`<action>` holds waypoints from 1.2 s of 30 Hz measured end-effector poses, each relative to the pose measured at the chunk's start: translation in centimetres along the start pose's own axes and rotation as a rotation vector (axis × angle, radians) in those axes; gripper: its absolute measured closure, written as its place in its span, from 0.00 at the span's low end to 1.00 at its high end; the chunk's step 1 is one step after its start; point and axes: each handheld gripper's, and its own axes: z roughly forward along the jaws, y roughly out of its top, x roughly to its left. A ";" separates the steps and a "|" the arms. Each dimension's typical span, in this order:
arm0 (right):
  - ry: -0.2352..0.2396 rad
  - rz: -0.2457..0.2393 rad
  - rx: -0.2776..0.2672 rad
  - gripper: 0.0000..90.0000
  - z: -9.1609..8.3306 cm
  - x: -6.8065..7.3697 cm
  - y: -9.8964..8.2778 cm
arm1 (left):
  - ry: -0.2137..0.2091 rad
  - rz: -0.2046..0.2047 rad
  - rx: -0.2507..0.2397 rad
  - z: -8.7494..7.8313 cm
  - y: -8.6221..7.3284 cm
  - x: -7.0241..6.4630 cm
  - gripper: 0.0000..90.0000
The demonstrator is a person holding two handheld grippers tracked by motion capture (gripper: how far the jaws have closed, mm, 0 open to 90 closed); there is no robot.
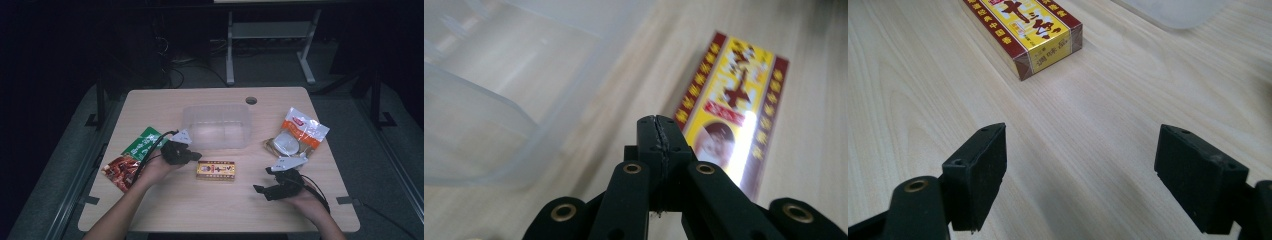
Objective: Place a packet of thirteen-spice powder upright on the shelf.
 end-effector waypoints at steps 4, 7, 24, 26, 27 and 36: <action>-0.001 -0.004 0.002 0.23 0.1 0.1 0.0 | -0.008 -0.014 0.033 1.1 -0.2 0.5 1.00; 0.002 -0.003 0.002 0.23 0.1 0.0 0.0 | -0.021 -0.016 0.044 1.5 -0.3 0.4 1.00; 0.006 -0.009 -0.011 0.23 -0.2 0.0 0.0 | -0.068 0.006 0.123 -0.5 -0.8 -3.5 0.93; 0.006 -0.009 -0.011 0.23 -0.2 0.0 0.0 | -0.067 -0.010 0.102 -1.2 -0.6 -4.1 0.86; 0.005 -0.007 -0.010 0.22 -0.2 0.0 0.0 | -0.065 -0.012 0.094 -1.4 -0.6 -4.6 0.80; -0.010 0.005 -0.006 0.19 -0.1 -0.1 0.0 | -0.002 0.060 0.127 -0.6 -1.1 -7.7 0.32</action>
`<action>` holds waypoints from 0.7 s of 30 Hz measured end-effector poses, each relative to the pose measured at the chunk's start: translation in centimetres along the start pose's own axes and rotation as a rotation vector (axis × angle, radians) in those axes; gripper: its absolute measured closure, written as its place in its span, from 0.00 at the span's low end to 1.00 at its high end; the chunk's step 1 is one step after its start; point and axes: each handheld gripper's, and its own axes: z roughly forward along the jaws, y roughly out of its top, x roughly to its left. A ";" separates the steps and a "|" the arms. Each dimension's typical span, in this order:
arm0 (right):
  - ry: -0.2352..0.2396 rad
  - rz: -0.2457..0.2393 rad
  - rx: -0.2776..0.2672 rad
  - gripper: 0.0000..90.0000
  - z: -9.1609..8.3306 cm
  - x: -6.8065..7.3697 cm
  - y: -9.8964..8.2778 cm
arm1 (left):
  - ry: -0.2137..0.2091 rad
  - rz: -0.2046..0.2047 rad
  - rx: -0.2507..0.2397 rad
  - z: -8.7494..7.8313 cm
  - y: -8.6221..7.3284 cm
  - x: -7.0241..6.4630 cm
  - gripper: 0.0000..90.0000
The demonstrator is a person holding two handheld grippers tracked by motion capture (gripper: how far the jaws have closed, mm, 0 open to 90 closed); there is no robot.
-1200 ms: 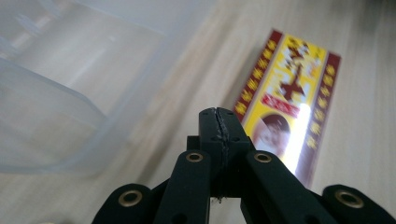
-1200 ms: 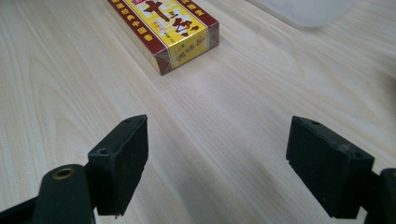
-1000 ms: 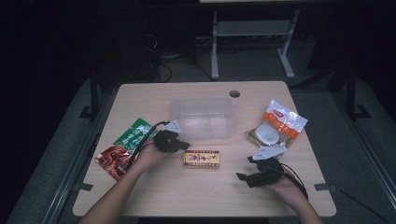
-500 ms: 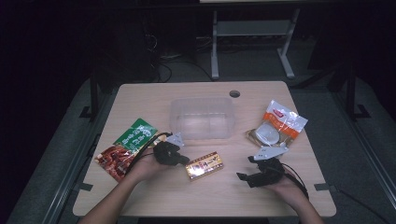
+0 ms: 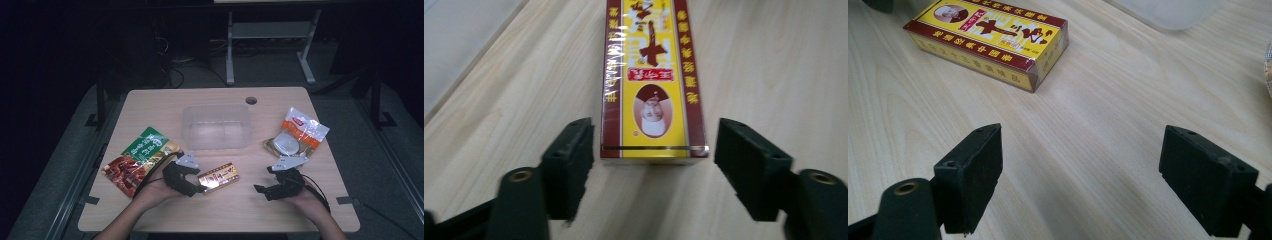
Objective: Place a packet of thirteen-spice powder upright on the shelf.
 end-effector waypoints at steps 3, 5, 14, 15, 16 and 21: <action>0.001 -0.003 0.005 0.19 0.1 0.1 0.0 | -0.006 -0.013 0.015 0.8 0.0 -0.1 0.27; 0.003 -0.003 0.007 0.19 0.1 0.1 0.0 | -0.008 -0.018 0.021 1.3 -0.2 -0.3 0.26; 0.007 -0.005 0.010 0.19 0.1 0.1 0.0 | -0.003 0.007 0.053 2.4 0.0 -0.6 0.30; 0.007 -0.005 0.010 0.19 0.1 0.1 0.0 | -0.005 0.005 0.057 2.4 0.0 -0.6 0.30; 0.007 -0.005 0.010 0.19 0.1 0.1 0.0 | -0.005 -0.001 0.056 2.4 -0.1 -0.6 0.30; 0.008 -0.004 0.013 0.19 0.2 0.1 0.0 | 0.002 -0.005 0.042 2.4 -0.1 -0.5 0.34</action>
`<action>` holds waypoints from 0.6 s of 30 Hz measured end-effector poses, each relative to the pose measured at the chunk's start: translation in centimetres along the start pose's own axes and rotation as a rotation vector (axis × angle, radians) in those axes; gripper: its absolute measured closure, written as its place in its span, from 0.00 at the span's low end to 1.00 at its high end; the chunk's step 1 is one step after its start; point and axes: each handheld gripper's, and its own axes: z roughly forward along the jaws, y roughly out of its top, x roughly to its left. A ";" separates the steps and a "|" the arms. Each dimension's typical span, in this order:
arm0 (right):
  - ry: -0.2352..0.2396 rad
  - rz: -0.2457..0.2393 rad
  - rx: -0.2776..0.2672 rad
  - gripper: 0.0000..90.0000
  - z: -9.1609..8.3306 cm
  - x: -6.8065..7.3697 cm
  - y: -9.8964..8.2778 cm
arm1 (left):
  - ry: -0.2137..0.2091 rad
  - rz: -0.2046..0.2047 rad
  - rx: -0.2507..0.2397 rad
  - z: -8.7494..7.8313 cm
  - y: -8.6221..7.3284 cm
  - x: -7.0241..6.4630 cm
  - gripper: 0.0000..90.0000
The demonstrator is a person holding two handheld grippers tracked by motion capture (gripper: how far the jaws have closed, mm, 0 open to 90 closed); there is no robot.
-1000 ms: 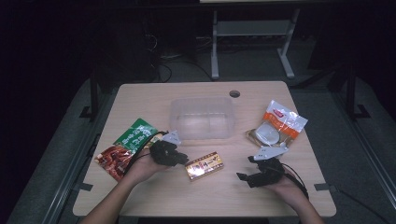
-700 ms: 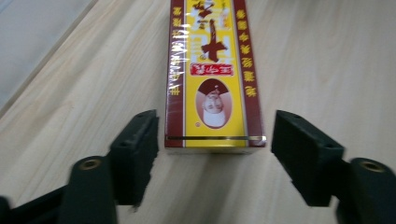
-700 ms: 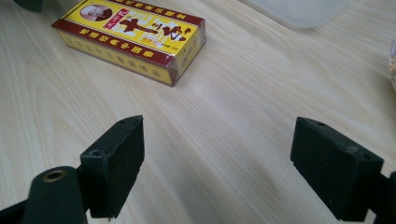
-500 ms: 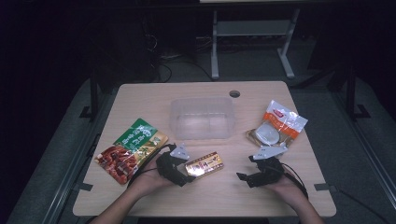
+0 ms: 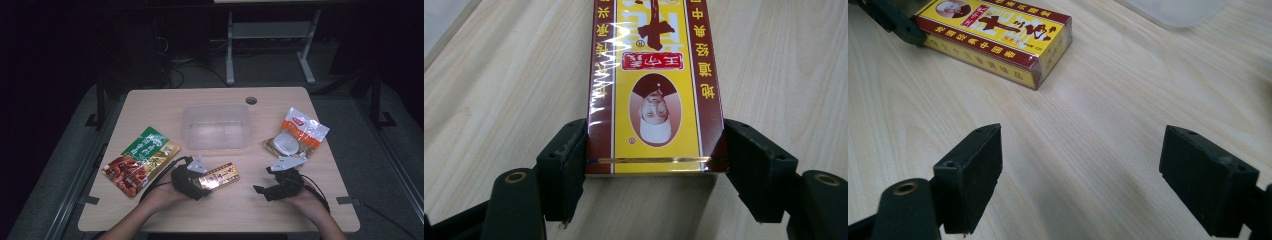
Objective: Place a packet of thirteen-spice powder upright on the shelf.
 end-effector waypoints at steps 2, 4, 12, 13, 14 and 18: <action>0.002 -0.001 0.001 0.19 0.0 0.0 0.0 | -0.001 -0.009 -0.004 0.1 0.0 0.0 0.34; 0.003 -0.002 0.002 0.19 0.0 0.0 0.0 | 0.000 -0.005 -0.001 0.1 0.0 0.0 0.34; 0.002 0.000 0.001 0.19 0.0 0.0 0.0 | -0.005 0.003 0.010 0.1 0.0 0.2 0.34; 0.002 -0.001 0.001 0.19 0.0 0.0 0.0 | -0.005 0.003 0.011 0.1 0.0 0.2 0.34; 0.003 0.000 0.001 0.19 0.0 0.0 0.0 | -0.004 0.003 0.013 0.1 0.0 0.2 0.34; 0.002 -0.001 0.001 0.19 0.0 0.0 0.0 | -0.005 0.004 0.020 0.1 0.1 0.1 0.35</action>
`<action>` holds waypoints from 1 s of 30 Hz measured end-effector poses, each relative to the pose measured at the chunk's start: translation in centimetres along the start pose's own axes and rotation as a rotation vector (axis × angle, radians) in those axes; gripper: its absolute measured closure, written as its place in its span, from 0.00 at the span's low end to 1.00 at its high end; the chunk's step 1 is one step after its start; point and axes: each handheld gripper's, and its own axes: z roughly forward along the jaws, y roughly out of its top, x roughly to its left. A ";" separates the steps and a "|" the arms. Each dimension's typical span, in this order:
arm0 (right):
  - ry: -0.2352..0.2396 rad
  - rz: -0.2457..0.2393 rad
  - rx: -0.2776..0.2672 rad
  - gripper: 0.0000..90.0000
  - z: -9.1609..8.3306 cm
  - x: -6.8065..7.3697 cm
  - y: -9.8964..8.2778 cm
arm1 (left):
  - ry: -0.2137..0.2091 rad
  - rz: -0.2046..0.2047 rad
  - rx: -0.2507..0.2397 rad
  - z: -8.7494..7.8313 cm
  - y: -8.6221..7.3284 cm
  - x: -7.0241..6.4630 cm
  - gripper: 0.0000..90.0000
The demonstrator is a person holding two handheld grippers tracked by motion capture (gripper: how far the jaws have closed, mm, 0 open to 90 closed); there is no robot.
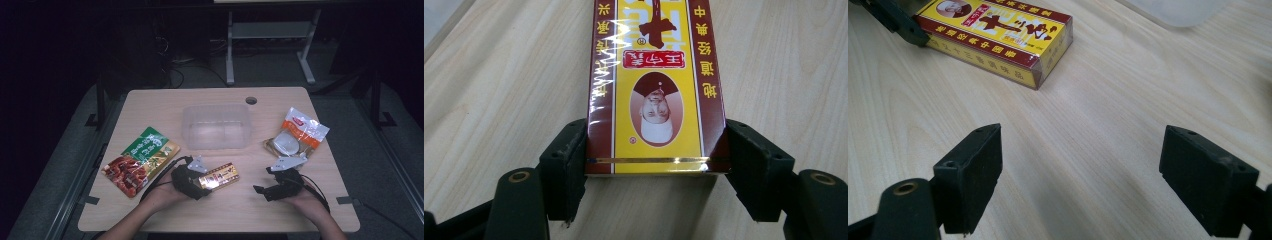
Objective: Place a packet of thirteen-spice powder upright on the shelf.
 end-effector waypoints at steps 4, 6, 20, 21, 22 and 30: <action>-0.001 0.001 0.000 0.19 0.0 0.0 0.0 | -0.014 -0.017 -0.005 0.0 0.0 0.1 0.36; 0.003 0.010 0.003 0.19 -0.1 0.0 0.0 | -0.026 -0.034 -0.016 -0.1 0.0 0.3 0.36; 0.131 -0.015 -0.050 0.16 -1.7 -0.1 1.2 | -0.098 -0.012 -0.132 -3.7 -0.2 1.3 0.36; 0.136 -0.021 -0.058 0.16 -1.8 0.0 1.3 | -0.097 0.006 -0.138 -4.0 -0.2 1.2 0.36; 0.147 -0.031 -0.063 0.15 -2.0 0.0 1.5 | -0.100 0.014 -0.142 -4.4 -0.3 1.2 0.36; 0.277 -0.103 -0.073 0.16 -2.0 0.2 3.5 | -0.144 0.072 -0.194 -6.7 -1.3 0.6 0.36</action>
